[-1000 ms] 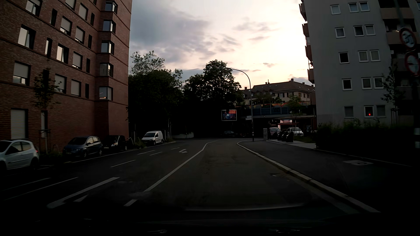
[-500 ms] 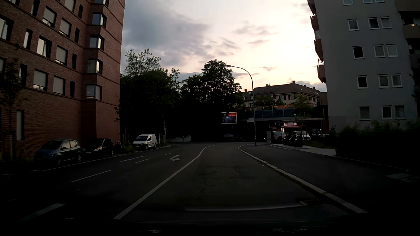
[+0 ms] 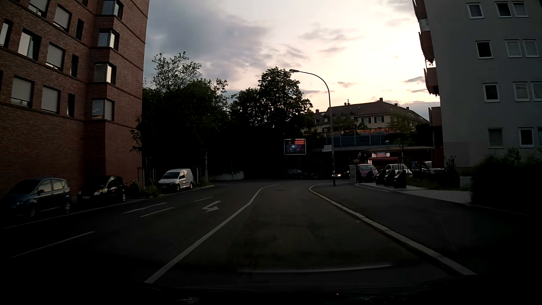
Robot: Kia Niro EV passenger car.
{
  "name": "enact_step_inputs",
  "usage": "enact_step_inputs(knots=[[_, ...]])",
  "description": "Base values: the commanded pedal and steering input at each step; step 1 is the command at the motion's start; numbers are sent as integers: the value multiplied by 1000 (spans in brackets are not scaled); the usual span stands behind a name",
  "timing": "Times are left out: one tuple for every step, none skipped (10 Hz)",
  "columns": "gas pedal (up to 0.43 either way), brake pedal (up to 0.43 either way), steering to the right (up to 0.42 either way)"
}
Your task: Follow the waypoints while adhering to traffic rules and regulations
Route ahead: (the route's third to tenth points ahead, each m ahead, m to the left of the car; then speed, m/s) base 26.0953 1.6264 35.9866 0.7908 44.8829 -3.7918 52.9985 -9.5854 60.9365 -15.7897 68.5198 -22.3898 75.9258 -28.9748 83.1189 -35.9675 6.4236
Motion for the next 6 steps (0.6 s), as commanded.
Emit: enact_step_inputs(knots=[[0,0,0],[0,0,0],[0,0,1],[0,0,2],[0,0,1],[0,0,2]])
